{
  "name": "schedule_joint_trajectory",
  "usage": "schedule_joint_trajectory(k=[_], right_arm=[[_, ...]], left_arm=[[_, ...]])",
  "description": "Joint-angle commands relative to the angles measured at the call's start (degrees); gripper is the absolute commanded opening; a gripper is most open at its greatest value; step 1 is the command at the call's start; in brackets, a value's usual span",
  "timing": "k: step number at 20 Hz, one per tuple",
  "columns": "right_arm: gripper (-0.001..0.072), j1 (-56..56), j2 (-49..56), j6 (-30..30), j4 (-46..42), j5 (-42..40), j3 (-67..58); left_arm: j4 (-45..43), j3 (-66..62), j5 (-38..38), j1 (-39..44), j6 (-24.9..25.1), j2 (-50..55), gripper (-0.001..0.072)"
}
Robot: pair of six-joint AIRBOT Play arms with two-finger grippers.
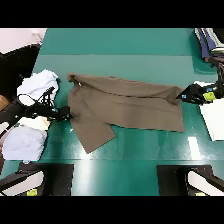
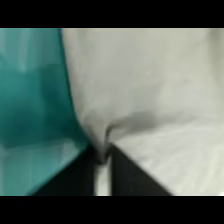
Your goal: Fold the shirts.
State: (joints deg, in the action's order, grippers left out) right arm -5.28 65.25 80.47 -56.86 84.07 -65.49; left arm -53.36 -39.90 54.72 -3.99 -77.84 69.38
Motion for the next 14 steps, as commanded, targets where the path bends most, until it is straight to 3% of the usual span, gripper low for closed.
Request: schedule_joint_trajectory(k=[1,5,8,9,10,14], right_arm=[[0.0451,-0.68,-0.48,0.02,-0.35,1.27,0.26],[0.0451,-8.66,-2.45,0.04,-1.31,2.47,6.71],[0.0455,-17.75,-6.08,0.09,-7.93,1.60,18.84],[0.0515,-20.98,-6.71,0.07,-8.20,1.57,22.73],[0.0561,-24.37,-6.80,0.07,-7.26,1.36,26.60],[0.0548,-30.21,-3.54,-0.33,-3.28,-3.19,36.68]], left_arm=[[2.56,0.24,-0.66,-0.04,1.86,-0.04,0.0029],[-0.46,-2.86,0.24,-0.04,1.79,-2.62,0.0027],[-0.63,-5.51,1.25,-0.04,1.81,-5.11,0.0027],[-0.59,-5.81,1.46,-0.04,1.81,-5.40,0.0027],[-0.39,-5.81,1.68,-0.04,1.81,-5.40,0.0027],[-0.26,-5.81,2.82,-0.04,1.81,-5.40,0.0028]])
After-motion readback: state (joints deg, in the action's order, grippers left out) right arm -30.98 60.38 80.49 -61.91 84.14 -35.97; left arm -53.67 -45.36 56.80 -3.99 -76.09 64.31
